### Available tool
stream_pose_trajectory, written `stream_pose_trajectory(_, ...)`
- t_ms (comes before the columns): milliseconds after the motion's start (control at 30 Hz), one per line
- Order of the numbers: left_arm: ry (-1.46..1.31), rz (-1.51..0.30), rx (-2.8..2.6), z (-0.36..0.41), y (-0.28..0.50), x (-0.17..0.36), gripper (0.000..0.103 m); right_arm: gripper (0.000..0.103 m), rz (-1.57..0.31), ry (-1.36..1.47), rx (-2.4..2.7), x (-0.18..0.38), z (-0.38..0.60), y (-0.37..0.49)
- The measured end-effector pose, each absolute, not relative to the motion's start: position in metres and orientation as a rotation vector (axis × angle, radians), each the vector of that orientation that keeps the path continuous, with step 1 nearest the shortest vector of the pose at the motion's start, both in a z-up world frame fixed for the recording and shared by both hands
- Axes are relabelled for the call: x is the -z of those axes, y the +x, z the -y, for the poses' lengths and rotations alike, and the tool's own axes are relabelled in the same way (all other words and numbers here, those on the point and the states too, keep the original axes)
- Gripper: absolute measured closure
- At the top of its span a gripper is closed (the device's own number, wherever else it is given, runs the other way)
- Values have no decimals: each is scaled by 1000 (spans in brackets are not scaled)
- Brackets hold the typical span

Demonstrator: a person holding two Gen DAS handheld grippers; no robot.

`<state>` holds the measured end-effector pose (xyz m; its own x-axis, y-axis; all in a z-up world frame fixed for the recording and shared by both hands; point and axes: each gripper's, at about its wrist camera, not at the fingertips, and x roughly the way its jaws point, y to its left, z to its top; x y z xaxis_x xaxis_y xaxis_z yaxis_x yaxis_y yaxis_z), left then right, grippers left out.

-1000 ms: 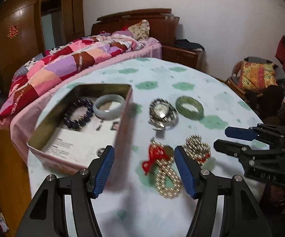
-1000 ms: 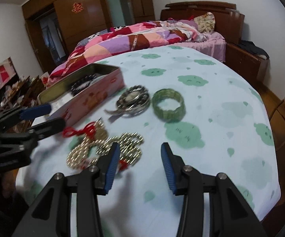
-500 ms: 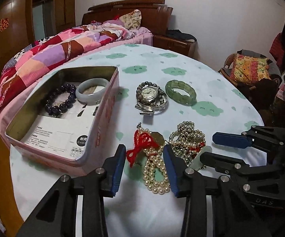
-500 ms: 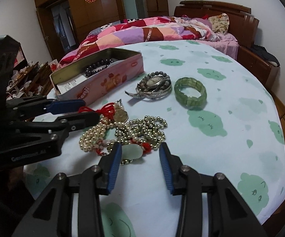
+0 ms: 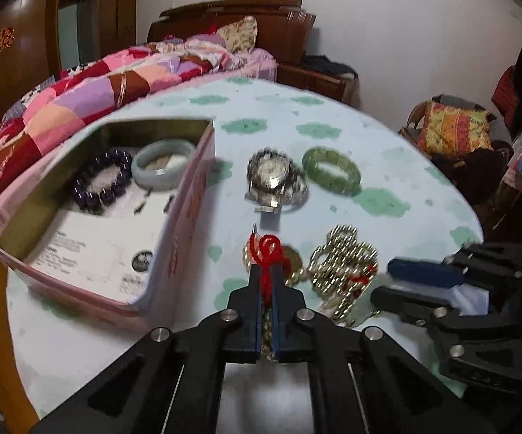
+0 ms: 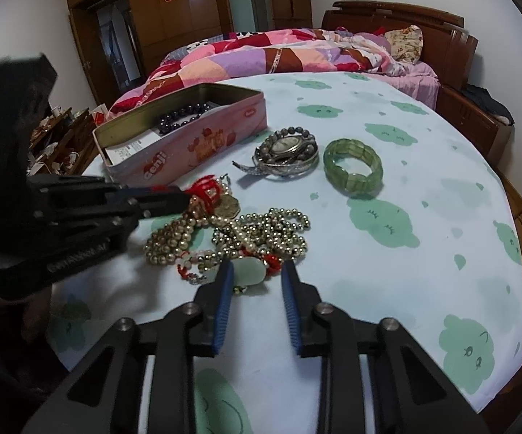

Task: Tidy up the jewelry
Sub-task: 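Grasp the red-tasseled pendant with the left tool, then grasp the green jade pendant with the right tool while the left tool holds the red tassel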

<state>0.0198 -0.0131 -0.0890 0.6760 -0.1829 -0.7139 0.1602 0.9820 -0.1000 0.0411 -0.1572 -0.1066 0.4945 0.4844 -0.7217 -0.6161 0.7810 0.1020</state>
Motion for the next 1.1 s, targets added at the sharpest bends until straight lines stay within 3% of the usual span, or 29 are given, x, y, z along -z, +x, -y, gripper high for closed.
stream_pose_trajectory(467, -9, -749, 205, 17, 17, 73, 101, 82, -826, -170, -706, 109, 155, 42)
stream_pose_trajectory(633, -7, -750, 210, 18, 16, 74, 101, 93, -843, -146, -717, 111, 156, 46)
stream_pose_trajectory(1100, -9, -722, 201, 16, 13, 66, 101, 96, -752, -172, -714, 98, 156, 36)
